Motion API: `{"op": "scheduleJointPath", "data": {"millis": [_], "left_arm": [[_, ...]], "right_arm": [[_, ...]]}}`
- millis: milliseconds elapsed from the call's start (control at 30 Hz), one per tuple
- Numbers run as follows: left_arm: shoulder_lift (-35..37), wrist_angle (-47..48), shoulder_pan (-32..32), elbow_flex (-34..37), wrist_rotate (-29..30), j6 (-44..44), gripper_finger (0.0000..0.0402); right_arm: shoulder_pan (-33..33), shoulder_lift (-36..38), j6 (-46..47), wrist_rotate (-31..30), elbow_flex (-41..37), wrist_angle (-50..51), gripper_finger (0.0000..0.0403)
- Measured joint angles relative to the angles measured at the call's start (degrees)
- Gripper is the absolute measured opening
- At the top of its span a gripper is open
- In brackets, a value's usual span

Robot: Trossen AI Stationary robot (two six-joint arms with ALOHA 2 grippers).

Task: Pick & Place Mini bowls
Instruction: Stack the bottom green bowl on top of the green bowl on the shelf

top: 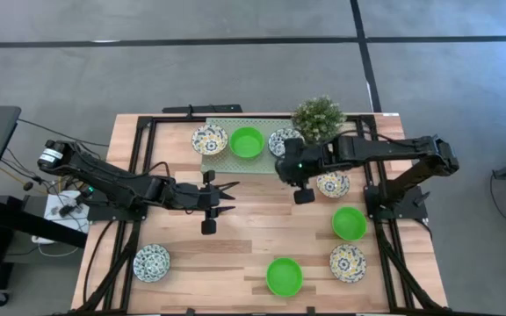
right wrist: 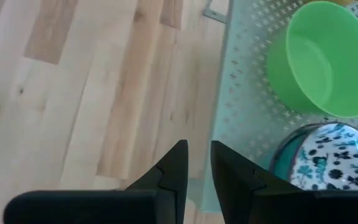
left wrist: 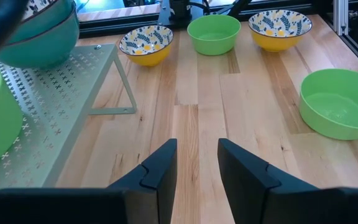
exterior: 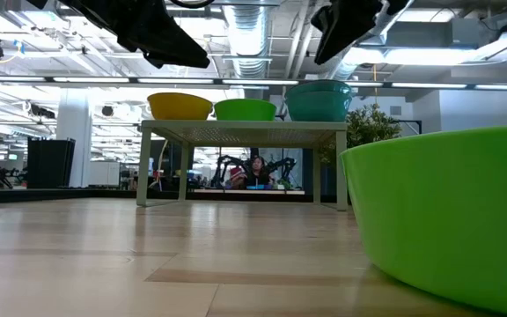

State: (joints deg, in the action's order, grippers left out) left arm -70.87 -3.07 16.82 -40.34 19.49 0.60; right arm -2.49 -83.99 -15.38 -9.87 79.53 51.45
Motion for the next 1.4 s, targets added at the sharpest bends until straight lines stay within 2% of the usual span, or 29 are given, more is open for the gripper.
{"op": "scheduleJointPath", "data": {"millis": [500, 600, 733, 900, 967, 1167, 1400], "left_arm": [[0.00, 0.00, 0.02, 0.00, 0.00, 0.00, 0.0118], [0.00, 0.00, 0.00, 0.00, -0.01, 0.00, 0.0117], [0.00, 0.00, 0.00, 0.00, 0.00, -0.02, 0.0117], [0.00, 0.00, 0.00, 0.00, 0.00, -0.02, 0.0118], [0.00, 0.00, 0.02, 0.00, 0.00, -0.02, 0.0118], [0.00, 0.00, 0.02, 0.00, 0.00, -0.02, 0.0117], [0.00, -0.30, 0.01, 0.01, 0.00, -0.02, 0.0117]], "right_arm": [[-11.78, 0.00, 15.34, -0.58, -0.09, 6.43, 0.0064], [-13.74, 0.07, 19.55, -0.55, -2.12, 5.40, 0.0064], [-15.91, 0.04, 24.26, 1.45, -8.15, -1.96, 0.0064], [-17.68, 0.00, 29.98, 12.00, -16.44, -16.50, 0.0064], [-18.15, 0.00, 32.27, 14.48, -18.55, -22.03, 0.0064], [-19.71, -1.52, 33.20, 14.93, -23.25, -31.08, 0.0064], [-21.17, -7.48, 37.86, 15.02, -22.01, -34.94, 0.0064]]}}
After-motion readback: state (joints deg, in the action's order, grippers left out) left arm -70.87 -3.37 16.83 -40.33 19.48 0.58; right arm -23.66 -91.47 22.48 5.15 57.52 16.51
